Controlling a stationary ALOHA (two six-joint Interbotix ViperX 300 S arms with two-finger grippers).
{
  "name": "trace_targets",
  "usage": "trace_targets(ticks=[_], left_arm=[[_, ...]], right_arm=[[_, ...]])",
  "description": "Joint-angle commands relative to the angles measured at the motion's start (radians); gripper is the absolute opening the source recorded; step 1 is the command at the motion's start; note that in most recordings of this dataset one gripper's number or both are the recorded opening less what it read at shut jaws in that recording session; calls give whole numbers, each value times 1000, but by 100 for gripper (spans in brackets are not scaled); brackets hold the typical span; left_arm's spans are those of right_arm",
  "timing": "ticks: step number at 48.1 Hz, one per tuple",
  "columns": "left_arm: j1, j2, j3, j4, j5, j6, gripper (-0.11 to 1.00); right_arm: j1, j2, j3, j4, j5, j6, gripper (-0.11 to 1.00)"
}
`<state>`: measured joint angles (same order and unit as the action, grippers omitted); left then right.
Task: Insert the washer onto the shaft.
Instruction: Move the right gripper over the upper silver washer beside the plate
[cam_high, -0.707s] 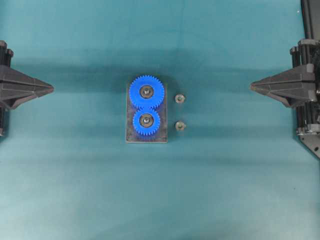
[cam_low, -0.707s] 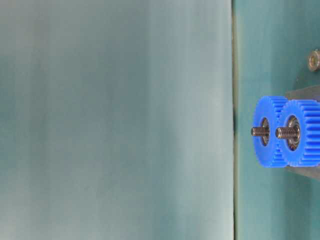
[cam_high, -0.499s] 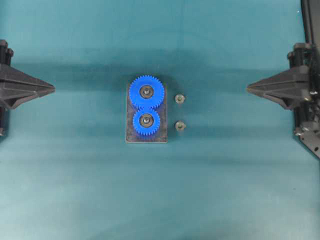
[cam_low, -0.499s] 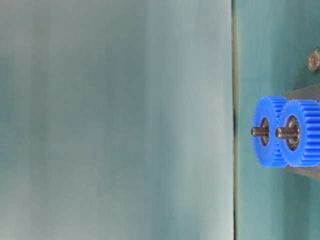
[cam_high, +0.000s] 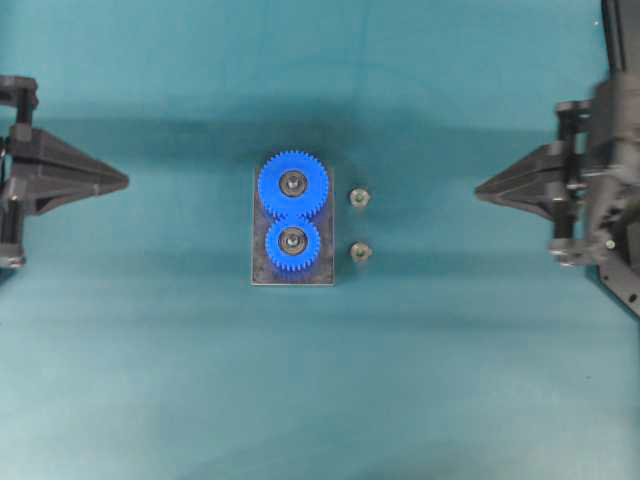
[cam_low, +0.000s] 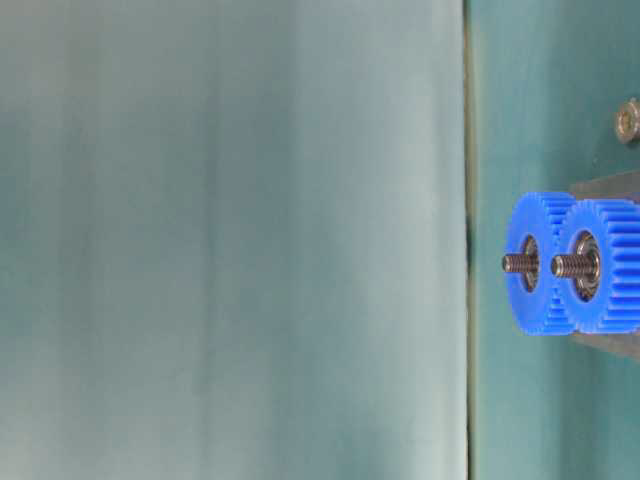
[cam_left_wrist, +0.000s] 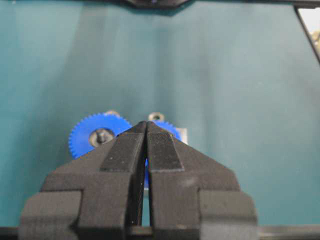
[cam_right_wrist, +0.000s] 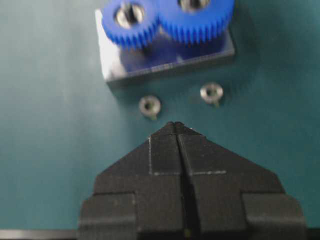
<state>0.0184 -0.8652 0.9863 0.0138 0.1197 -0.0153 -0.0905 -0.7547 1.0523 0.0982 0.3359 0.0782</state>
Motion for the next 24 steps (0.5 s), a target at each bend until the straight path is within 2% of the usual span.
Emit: trace_targets(ticks=[1,9,18,24], left_arm=[[6,29,-18,3,-3,-21,0],[6,101,-15,3,5,-84,0],[-2,153,-25,3,11,-80,0],[-5,161,-29,3,11,-80,0]], right_arm=[[-15,92,-52,-3,12,9,-1],[-57,267,-123,-14,-5,5,-1],[-87,400,-169,-60,-109,-26,-1],[-97,480,-192,-63,-121,-58,-1]])
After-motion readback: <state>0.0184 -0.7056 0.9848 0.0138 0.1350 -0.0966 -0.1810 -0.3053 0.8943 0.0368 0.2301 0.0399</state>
